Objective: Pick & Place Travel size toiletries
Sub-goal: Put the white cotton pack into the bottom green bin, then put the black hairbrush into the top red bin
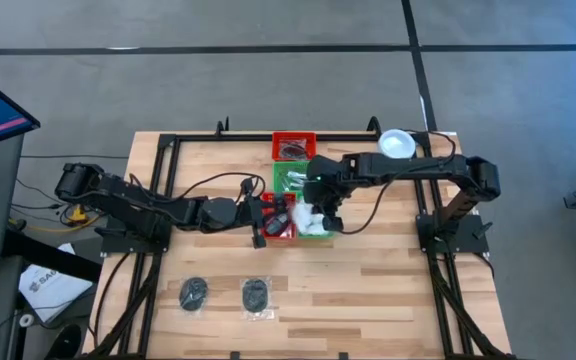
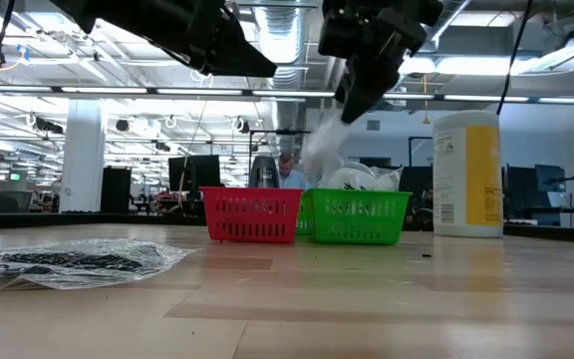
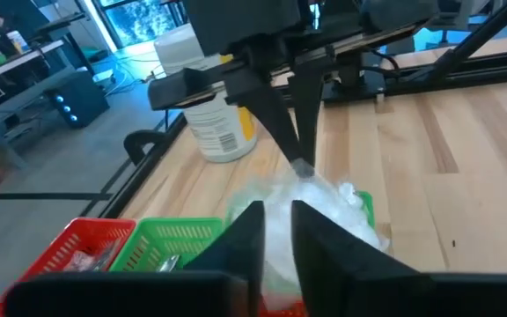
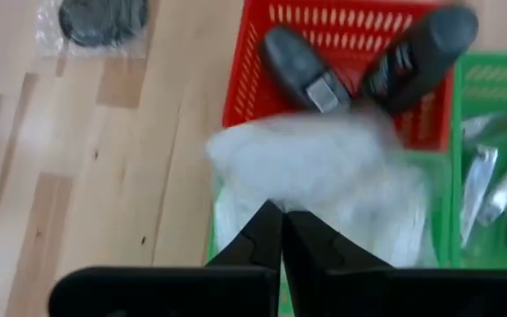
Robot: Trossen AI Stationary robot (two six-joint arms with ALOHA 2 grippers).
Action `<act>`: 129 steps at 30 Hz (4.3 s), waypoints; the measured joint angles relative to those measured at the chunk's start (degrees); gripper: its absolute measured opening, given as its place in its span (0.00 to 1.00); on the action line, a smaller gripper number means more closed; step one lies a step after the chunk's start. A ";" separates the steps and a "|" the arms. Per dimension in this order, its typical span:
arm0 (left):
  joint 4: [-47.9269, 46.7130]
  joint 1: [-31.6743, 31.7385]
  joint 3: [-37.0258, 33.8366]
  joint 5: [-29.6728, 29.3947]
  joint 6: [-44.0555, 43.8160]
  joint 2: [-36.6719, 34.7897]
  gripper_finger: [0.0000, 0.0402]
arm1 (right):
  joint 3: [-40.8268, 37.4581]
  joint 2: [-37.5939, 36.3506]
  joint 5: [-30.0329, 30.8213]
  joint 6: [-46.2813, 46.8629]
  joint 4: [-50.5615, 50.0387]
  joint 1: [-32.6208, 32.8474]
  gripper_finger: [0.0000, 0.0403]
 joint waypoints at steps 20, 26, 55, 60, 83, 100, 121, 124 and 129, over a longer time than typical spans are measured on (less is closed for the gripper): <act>-0.04 -0.04 0.00 -0.07 -1.13 0.00 0.28 | -0.04 0.15 3.69 0.03 -10.76 -6.96 0.00; -0.04 -0.90 0.00 0.17 -1.55 0.00 0.28 | -0.24 0.15 3.67 0.66 -10.92 -7.30 0.00; -4.30 -7.66 0.00 0.56 -9.10 -0.02 0.29 | -5.97 0.17 3.03 2.21 0.86 -3.52 0.23; -8.66 -8.68 0.00 2.49 -14.52 -0.02 0.29 | -5.95 0.17 2.91 1.53 1.84 -3.52 0.38; -8.07 -11.30 -11.20 19.15 -37.05 -0.02 0.31 | 0.13 0.11 2.78 2.78 4.80 4.55 0.59; -5.78 -14.69 -11.54 20.76 -48.57 11.03 0.36 | 0.13 0.11 2.78 4.11 6.51 6.53 0.59; -0.69 -16.76 -11.46 22.87 -55.10 15.51 0.38 | 0.13 0.13 2.78 4.09 6.40 6.53 0.59; -0.18 -16.83 -11.50 23.27 -55.10 15.58 0.37 | 0.12 0.13 2.78 4.09 6.26 6.53 0.59; 0.58 -17.53 -11.45 23.08 -55.39 16.71 0.37 | 0.13 0.13 2.78 4.09 6.06 6.53 0.59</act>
